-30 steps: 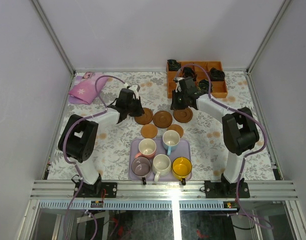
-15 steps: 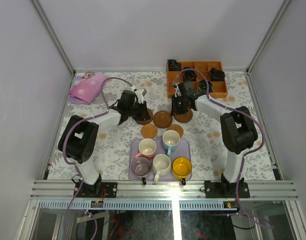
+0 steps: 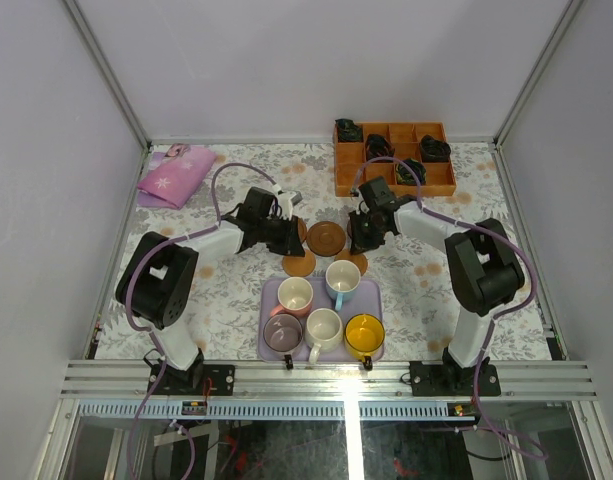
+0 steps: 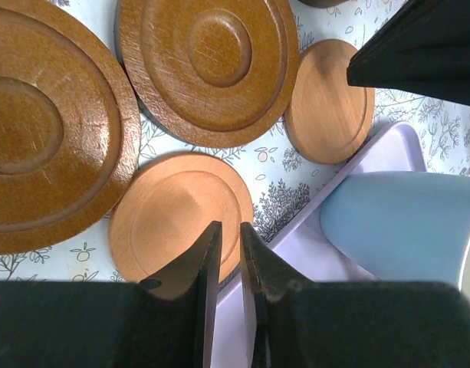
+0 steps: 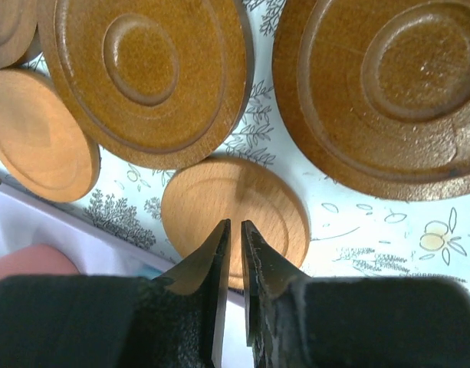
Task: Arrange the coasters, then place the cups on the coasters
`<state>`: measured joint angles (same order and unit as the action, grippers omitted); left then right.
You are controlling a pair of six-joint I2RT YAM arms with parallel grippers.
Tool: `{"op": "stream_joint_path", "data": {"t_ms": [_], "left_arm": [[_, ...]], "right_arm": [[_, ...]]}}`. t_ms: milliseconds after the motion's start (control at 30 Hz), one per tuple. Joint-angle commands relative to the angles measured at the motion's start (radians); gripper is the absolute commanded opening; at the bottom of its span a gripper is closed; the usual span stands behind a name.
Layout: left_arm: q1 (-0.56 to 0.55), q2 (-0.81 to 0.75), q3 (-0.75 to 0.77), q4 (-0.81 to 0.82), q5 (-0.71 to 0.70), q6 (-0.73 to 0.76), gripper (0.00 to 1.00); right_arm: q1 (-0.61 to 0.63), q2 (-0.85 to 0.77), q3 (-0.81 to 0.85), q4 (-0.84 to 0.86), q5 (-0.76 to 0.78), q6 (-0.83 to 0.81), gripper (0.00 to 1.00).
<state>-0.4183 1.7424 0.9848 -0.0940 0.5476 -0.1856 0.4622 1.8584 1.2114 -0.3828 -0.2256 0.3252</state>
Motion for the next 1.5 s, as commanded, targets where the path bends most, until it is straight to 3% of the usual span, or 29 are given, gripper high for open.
{"op": "stream_joint_path", "data": {"t_ms": [0, 500, 900, 1233, 1467], "left_arm": [[-0.006, 0.009, -0.006, -0.039, 0.046, 0.044, 0.15], [-0.039, 0.084, 0.036, -0.154, -0.079, 0.064, 0.15], [-0.038, 0.125, 0.052, -0.247, -0.285, -0.016, 0.13], [-0.029, 0.120, 0.031, -0.341, -0.352, -0.093, 0.11], [-0.008, 0.100, -0.004, -0.392, -0.407, -0.141, 0.08]], "right_arm": [[0.018, -0.071, -0.007, -0.031, 0.017, 0.011, 0.17], [0.035, -0.030, -0.021, -0.064, 0.035, 0.042, 0.17], [0.035, 0.050, -0.014, -0.198, 0.201, 0.092, 0.16], [0.027, 0.034, -0.051, -0.256, 0.393, 0.167, 0.11], [-0.067, 0.015, -0.105, -0.256, 0.416, 0.211, 0.09]]}}
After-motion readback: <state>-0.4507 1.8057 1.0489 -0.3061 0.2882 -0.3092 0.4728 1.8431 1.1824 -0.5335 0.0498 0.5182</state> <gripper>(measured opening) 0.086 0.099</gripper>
